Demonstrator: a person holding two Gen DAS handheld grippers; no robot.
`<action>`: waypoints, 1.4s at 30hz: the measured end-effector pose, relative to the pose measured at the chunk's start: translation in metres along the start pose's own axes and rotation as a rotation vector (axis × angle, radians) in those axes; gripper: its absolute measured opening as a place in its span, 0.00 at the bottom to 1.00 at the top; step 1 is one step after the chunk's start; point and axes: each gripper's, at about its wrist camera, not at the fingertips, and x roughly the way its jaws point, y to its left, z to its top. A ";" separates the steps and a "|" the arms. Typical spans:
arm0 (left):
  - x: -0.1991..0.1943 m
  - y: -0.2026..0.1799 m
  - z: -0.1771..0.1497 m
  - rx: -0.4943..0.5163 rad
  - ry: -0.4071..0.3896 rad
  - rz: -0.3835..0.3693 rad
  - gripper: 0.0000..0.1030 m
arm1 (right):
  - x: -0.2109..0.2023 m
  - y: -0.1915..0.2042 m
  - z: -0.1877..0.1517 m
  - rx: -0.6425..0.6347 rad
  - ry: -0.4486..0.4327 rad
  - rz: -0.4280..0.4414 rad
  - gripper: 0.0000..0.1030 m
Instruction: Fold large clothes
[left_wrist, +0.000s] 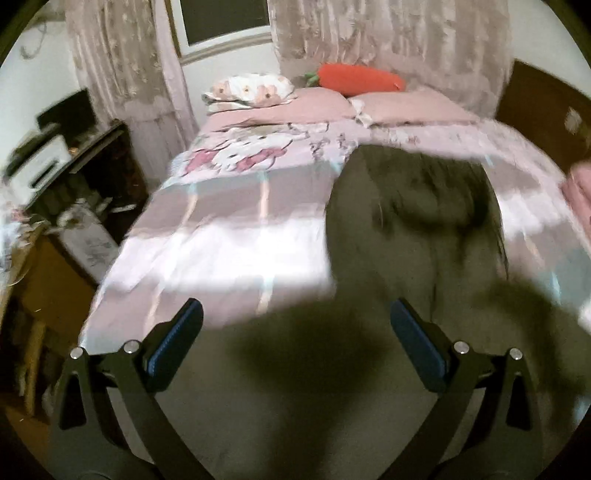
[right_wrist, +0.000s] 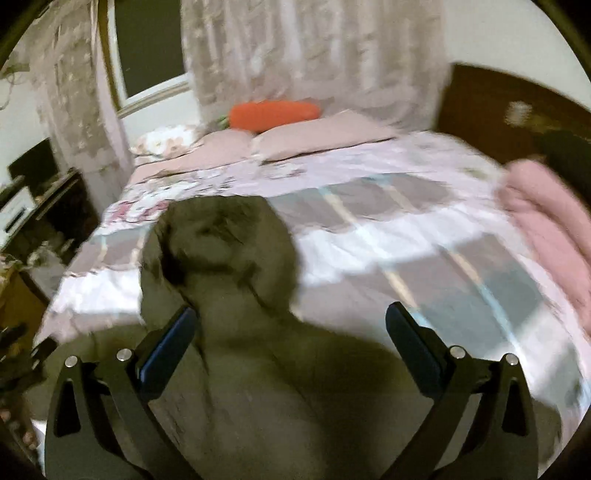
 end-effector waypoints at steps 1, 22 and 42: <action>0.021 -0.003 0.019 -0.010 0.025 -0.032 0.98 | 0.024 0.004 0.017 -0.009 0.024 0.005 0.99; 0.105 -0.072 0.045 0.061 -0.050 0.045 0.12 | 0.115 0.022 0.013 -0.075 0.127 0.096 0.04; -0.050 -0.103 -0.237 0.347 -0.062 0.247 0.94 | -0.075 -0.044 -0.279 0.137 0.265 0.039 0.17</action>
